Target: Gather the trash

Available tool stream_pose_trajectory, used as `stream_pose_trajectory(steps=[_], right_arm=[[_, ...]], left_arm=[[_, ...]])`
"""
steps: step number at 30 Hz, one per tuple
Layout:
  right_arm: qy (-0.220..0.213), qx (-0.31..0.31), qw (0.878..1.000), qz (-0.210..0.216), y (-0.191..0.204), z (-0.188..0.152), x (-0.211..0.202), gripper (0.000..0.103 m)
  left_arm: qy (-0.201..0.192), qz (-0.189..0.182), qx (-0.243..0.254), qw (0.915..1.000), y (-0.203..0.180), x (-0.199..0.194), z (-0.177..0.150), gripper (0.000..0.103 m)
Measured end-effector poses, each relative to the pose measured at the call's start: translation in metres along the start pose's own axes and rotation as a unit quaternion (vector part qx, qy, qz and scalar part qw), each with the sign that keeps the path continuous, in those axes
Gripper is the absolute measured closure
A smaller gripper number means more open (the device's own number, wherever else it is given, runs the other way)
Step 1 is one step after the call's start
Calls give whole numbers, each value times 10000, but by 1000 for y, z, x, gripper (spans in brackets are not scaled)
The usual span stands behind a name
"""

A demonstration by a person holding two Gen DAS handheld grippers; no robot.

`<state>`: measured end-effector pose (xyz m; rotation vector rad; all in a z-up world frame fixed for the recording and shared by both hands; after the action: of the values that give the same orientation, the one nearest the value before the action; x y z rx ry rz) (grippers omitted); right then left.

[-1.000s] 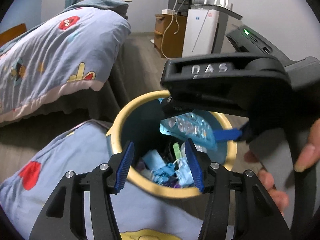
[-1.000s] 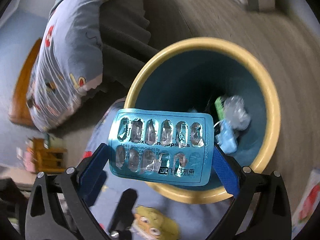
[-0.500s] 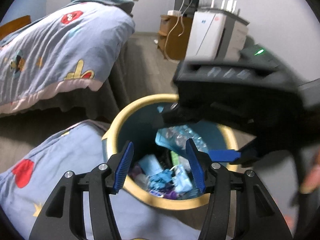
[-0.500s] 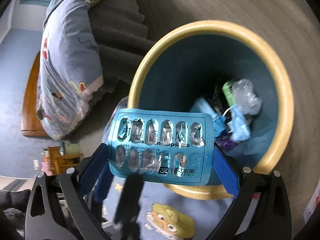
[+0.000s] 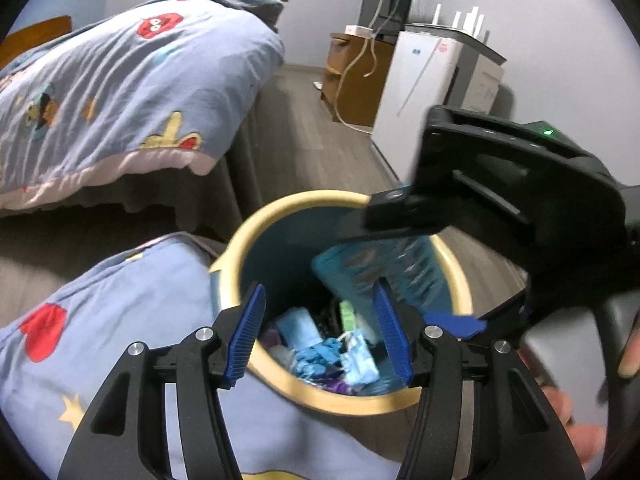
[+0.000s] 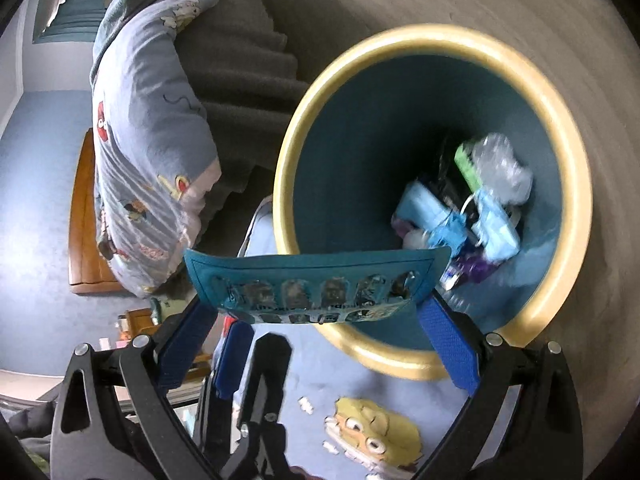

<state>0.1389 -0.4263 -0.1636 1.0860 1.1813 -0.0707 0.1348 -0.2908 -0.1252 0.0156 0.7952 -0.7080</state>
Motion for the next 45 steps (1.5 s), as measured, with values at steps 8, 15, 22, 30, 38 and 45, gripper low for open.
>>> stream_pose_trajectory(steps=[8,15,22,30,38,45], right_arm=[[273,407,9978,437,-9,-6,4,5],[307,457,9976,426,-10,-4,4,5],[92,444,9989,63,-22,-2,-6,5],[-451,-525,9942,-823,-13,-24,-50,5],[-1304,-1896,9519,-2024,1,-58,-97,6],[-2099,-2490,9147,-2391,17,-91,-133,6]], left_arm=[[66,-34,-83,9999,-3,9,2,45],[109,29,-144,9998,4,12,1,45],[177,133,-223,9995,13,-13,2,45],[226,491,82,9985,18,-93,15,28],[317,745,142,9966,17,-155,4,12],[87,778,-38,9969,4,-188,-8,6]])
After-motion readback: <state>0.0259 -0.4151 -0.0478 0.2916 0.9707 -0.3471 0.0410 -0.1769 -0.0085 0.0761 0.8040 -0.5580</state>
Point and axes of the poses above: each gripper's, at about its wrist camera, not at the fingertips, and x roughly the way its jaws point, y to its left, z to its top, the point moved 3 cm from there along x, roughly the way its jaws point, and after that the axes turned 6 degrees about -z, right-handed, at the moved point
